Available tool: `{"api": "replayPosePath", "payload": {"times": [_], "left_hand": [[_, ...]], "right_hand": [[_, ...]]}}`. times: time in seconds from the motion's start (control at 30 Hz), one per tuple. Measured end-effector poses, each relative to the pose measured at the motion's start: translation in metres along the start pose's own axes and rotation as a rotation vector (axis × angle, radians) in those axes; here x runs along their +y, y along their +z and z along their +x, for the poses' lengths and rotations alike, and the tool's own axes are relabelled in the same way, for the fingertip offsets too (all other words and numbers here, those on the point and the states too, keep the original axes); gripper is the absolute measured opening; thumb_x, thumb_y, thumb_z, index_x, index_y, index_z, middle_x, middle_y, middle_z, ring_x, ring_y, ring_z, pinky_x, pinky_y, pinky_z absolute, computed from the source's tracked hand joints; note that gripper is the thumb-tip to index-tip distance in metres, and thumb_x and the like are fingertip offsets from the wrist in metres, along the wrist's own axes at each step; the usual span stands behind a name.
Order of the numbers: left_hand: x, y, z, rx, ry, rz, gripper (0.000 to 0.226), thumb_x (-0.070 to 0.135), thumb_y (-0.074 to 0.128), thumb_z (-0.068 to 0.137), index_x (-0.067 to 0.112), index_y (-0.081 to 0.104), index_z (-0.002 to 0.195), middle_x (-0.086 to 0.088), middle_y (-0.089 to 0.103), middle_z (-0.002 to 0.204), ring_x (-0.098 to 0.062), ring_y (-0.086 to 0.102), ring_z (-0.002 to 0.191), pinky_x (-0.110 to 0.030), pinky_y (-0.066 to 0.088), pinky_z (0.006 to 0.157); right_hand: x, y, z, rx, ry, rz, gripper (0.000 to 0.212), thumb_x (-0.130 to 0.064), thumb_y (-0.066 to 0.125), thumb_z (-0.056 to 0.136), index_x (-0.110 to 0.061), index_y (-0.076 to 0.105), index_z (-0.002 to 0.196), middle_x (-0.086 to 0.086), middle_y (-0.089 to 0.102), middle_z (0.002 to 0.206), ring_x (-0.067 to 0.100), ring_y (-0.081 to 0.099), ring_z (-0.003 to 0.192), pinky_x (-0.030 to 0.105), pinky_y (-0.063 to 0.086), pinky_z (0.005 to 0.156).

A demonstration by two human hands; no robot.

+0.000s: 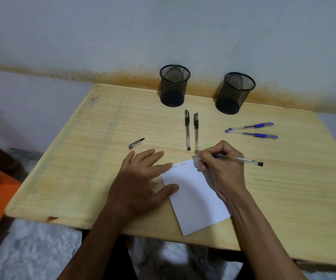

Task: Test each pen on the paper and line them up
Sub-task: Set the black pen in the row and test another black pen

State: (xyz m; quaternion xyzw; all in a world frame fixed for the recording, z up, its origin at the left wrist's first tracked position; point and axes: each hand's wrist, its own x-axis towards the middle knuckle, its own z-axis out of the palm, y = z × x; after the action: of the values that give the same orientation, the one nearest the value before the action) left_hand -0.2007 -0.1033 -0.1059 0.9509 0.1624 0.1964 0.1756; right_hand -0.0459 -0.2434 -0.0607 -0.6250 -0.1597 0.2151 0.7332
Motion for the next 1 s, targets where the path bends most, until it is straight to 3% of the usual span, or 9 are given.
{"api": "replayPosePath", "payload": {"times": [0.2,0.3,0.4,0.5,0.6,0.73,0.83,0.9,1.0], "left_hand": [[0.002,-0.002,-0.001,0.02,-0.048,-0.064,0.061,0.07,0.059,0.079,0.03,0.066,0.125,0.008,0.059,0.138,-0.009,0.047,0.134,-0.052,0.036,0.11],[0.008,-0.01,0.003,0.238,-0.198,-0.363,0.04,0.043,0.076,0.081,0.025,0.07,0.116,0.011,0.067,0.125,-0.009,0.06,0.119,-0.045,0.049,0.099],[0.003,-0.022,0.015,0.386,-0.334,-0.159,0.029,0.023,0.072,0.087,0.016,0.069,0.115,0.0,0.07,0.117,-0.023,0.062,0.111,-0.044,0.049,0.097],[-0.013,-0.032,0.031,0.235,-0.447,0.115,0.027,0.027,0.06,0.093,0.016,0.068,0.116,-0.005,0.067,0.12,-0.033,0.056,0.115,-0.05,0.042,0.1],[-0.018,-0.034,0.037,0.042,-0.511,0.271,0.024,0.034,0.05,0.096,0.024,0.071,0.096,0.001,0.063,0.107,-0.03,0.053,0.113,-0.053,0.035,0.1],[-0.012,-0.035,0.036,0.078,-0.511,0.283,0.017,0.031,0.058,0.094,0.026,0.074,0.092,0.004,0.067,0.107,-0.028,0.056,0.111,-0.053,0.031,0.102],[0.004,-0.04,0.033,0.15,-0.506,0.115,0.008,0.029,0.067,0.089,0.027,0.073,0.092,0.004,0.072,0.096,-0.026,0.062,0.098,-0.041,0.043,0.088],[0.02,-0.044,0.03,0.213,-0.485,-0.142,0.007,0.024,0.071,0.085,0.026,0.073,0.091,0.009,0.073,0.085,-0.01,0.066,0.086,-0.027,0.048,0.079],[0.041,-0.046,0.024,0.229,-0.467,-0.459,0.016,0.015,0.075,0.084,0.026,0.075,0.096,0.011,0.073,0.079,0.004,0.065,0.08,-0.006,0.042,0.068]], "right_hand": [[-0.01,-0.005,-0.004,0.062,0.029,0.064,0.015,0.01,0.072,0.084,0.011,0.059,0.09,0.017,0.071,0.073,0.026,0.068,0.064,0.035,0.058,0.061],[-0.023,-0.011,-0.015,0.055,-0.015,0.014,0.012,0.006,0.077,0.081,0.002,0.069,0.088,0.004,0.077,0.079,0.012,0.074,0.071,0.024,0.06,0.066],[-0.029,-0.018,-0.031,0.019,-0.047,-0.076,0.015,0.003,0.079,0.081,-0.008,0.077,0.091,0.001,0.08,0.087,0.014,0.076,0.082,0.025,0.062,0.072],[-0.03,-0.022,-0.042,-0.007,-0.035,-0.15,0.016,-0.002,0.079,0.084,-0.013,0.078,0.096,-0.004,0.08,0.089,0.012,0.077,0.08,0.027,0.063,0.075],[-0.03,-0.026,-0.051,0.003,-0.027,-0.139,0.015,-0.006,0.082,0.081,-0.011,0.075,0.094,-0.003,0.08,0.085,0.013,0.077,0.077,0.029,0.064,0.07],[-0.028,-0.03,-0.056,0.007,-0.035,-0.12,0.016,0.0,0.082,0.078,-0.01,0.08,0.091,0.0,0.081,0.083,0.017,0.076,0.078,0.023,0.061,0.071],[-0.032,-0.028,-0.056,-0.007,-0.012,-0.064,0.018,-0.004,0.077,0.085,-0.016,0.079,0.099,-0.007,0.081,0.09,0.007,0.076,0.086,0.02,0.06,0.075],[-0.036,-0.023,-0.056,-0.025,-0.029,-0.03,0.018,-0.008,0.072,0.091,-0.019,0.073,0.106,-0.007,0.08,0.092,0.005,0.076,0.088,0.021,0.06,0.075],[-0.045,-0.014,-0.056,-0.002,-0.094,-0.004,0.019,-0.01,0.069,0.093,-0.016,0.063,0.111,-0.002,0.08,0.093,0.006,0.076,0.086,0.016,0.058,0.069]]}}
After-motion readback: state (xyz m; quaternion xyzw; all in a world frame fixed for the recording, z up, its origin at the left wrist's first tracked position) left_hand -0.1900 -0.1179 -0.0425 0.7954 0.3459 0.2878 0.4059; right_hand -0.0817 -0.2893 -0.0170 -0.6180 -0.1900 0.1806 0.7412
